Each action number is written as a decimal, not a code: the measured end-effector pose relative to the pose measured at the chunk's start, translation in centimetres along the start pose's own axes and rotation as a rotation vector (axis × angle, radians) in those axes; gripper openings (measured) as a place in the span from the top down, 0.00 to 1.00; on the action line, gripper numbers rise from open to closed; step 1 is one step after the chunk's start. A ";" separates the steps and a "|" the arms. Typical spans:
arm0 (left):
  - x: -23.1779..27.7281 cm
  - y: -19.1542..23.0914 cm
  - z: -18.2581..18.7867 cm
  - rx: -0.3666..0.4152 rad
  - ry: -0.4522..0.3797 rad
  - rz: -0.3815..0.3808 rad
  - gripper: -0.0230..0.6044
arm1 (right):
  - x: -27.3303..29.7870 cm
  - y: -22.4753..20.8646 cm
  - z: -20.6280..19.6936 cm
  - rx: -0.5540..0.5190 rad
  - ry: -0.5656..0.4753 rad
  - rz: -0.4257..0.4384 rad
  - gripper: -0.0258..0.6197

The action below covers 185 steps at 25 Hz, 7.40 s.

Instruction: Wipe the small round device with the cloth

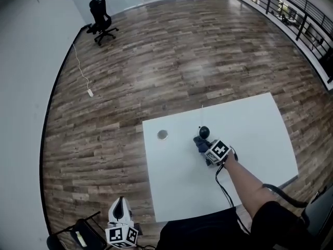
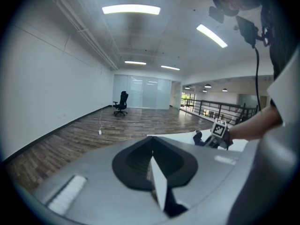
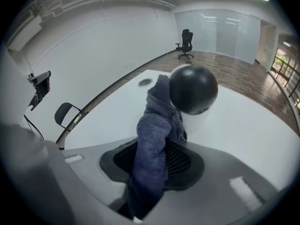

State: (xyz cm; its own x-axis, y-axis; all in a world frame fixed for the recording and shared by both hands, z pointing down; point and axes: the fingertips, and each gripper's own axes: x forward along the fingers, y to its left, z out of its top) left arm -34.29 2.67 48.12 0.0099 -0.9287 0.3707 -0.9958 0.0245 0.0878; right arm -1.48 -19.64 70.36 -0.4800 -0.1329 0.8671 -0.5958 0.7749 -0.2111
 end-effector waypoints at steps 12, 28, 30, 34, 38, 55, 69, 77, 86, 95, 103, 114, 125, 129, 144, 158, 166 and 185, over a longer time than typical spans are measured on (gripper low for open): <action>0.9 -2.8 0.7 0.081 0.011 -0.058 0.95 | -8.2 -2.7 5.7 -0.102 -0.239 -0.124 0.75; -0.3 -1.3 0.2 0.020 0.026 -0.034 0.95 | -2.0 -3.1 1.5 0.031 -0.060 -0.082 0.75; -0.2 -1.6 -0.1 0.015 0.034 -0.042 0.95 | -1.2 -1.8 1.0 0.024 -0.030 -0.037 0.75; 0.3 -2.9 0.4 0.028 0.023 -0.074 0.95 | -0.8 1.8 -0.3 0.022 0.008 0.087 0.75; 1.6 -4.6 1.7 0.064 0.005 -0.122 0.95 | -4.1 3.3 -0.1 0.059 -0.064 0.150 0.75; -0.1 -4.3 -2.2 -0.073 0.006 -0.069 0.95 | -9.5 -4.4 5.7 -0.204 -0.027 -0.213 0.75; -2.3 -2.7 -5.1 -0.200 0.026 -0.023 0.95 | -5.8 -1.4 3.9 -0.159 0.146 -0.165 0.75; -3.1 -3.1 -5.8 -0.179 0.068 -0.039 0.95 | -3.5 -2.4 0.2 -0.074 0.178 -0.191 0.75; -2.2 -3.2 -3.7 -0.138 0.059 -0.066 0.95 | -5.1 -6.4 -3.5 0.054 0.188 -0.254 0.75; 0.1 -5.3 -1.1 -0.050 0.051 -0.132 0.95 | -11.1 -8.0 5.2 -0.224 -0.095 -0.443 0.75; -1.2 -3.9 -1.2 0.003 0.081 -0.101 0.95 | -5.2 -8.1 2.5 -0.175 0.052 -0.334 0.75; -0.5 -3.8 0.6 0.001 0.035 -0.138 0.95 | -1.1 0.0 0.7 -0.190 0.181 -0.078 0.75; 6.2 -11.4 0.3 0.073 0.031 -0.368 0.95 | -11.6 3.7 3.6 0.262 -0.463 0.101 0.75; 7.8 -20.0 2.4 0.135 -0.018 -0.566 0.95 | -16.3 2.9 -4.6 0.318 -0.402 -0.080 0.75; 6.7 -27.6 2.0 0.189 -0.023 -0.523 0.95 | -15.1 -3.9 -25.5 0.348 0.013 -0.275 0.75; 6.7 -31.4 1.2 0.158 0.006 -0.325 0.95 | -13.0 -1.7 -27.0 0.024 0.110 -0.185 0.73; 8.5 -32.8 4.2 0.183 -0.092 -0.238 0.95 | -17.1 -0.9 -22.5 -0.058 -0.064 -0.203 0.41; 7.0 -30.2 11.3 0.178 -0.318 -0.310 0.95 | -34.5 3.1 0.8 -0.046 -1.171 -0.368 0.82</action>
State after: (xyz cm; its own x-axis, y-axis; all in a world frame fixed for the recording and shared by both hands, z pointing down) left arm -5.16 -8.71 37.59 0.3088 -0.9499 0.0481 -0.9505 -0.3100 -0.0208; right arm 12.70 -13.14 39.43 -0.5910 -0.8043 -0.0616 -0.8058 0.5922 -0.0023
